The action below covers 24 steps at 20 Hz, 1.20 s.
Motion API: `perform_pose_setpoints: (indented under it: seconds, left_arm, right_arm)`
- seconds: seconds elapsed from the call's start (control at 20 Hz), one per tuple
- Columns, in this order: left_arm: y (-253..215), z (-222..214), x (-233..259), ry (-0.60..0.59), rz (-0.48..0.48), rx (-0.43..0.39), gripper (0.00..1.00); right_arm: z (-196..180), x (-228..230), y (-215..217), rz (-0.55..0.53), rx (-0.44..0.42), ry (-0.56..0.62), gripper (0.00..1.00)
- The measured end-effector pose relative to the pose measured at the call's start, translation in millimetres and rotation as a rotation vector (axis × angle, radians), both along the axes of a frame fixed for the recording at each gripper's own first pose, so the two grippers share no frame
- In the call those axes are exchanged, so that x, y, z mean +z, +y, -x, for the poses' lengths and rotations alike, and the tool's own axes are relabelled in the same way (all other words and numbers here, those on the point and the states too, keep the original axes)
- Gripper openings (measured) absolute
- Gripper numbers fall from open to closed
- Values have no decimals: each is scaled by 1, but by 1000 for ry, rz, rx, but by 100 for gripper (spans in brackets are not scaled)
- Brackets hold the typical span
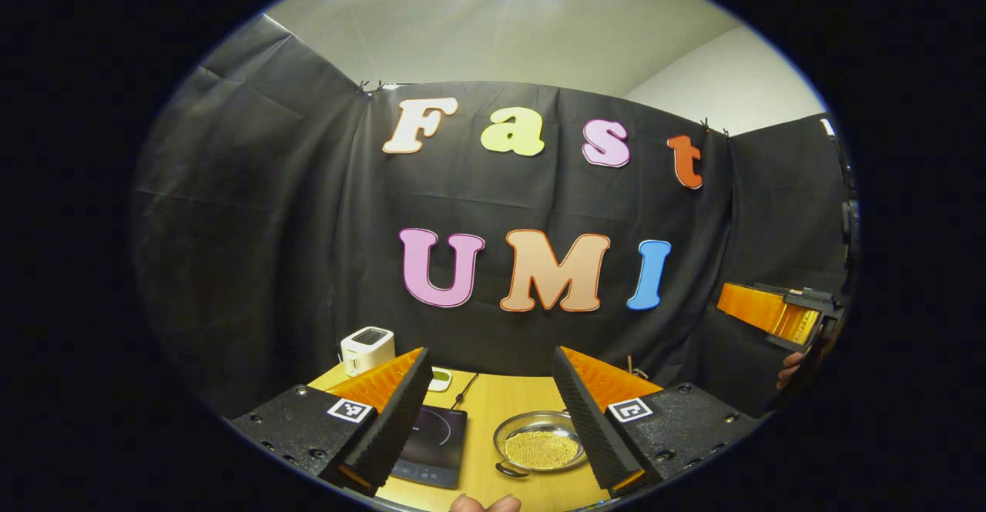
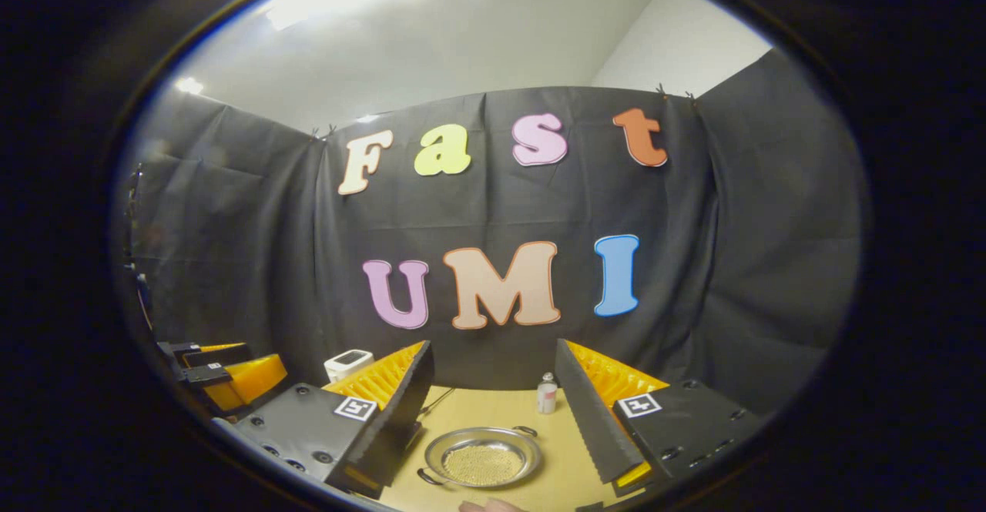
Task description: First push the handle of the pot to place it horizontally, then grasp the pot with both hands and set it on the induction cooktop.
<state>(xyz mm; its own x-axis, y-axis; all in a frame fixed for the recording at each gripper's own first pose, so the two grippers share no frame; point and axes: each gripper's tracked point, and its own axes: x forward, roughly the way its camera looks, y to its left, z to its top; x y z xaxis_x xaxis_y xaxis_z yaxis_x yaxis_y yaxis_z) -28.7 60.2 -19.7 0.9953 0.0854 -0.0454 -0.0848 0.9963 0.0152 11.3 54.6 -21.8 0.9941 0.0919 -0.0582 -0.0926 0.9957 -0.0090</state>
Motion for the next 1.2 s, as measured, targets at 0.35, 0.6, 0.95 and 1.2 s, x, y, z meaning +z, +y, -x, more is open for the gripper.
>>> perform_pose_setpoints:
  seconds: [0.35,0.6,0.95,1.2]
  left_arm:
    - [27,3,-18,35,4,-4,95]
    - [33,-7,-28,46,18,22,92]
    - [27,-25,-28,49,-4,69,93]
    - [25,-31,-40,80,-18,114,92]
  right_arm:
    - [-3,-19,28,22,3,17,93]
    - [-14,-36,31,37,23,57,93]
    - [-42,-63,11,42,38,101,56]
    - [-60,-101,4,-26,58,178,14]
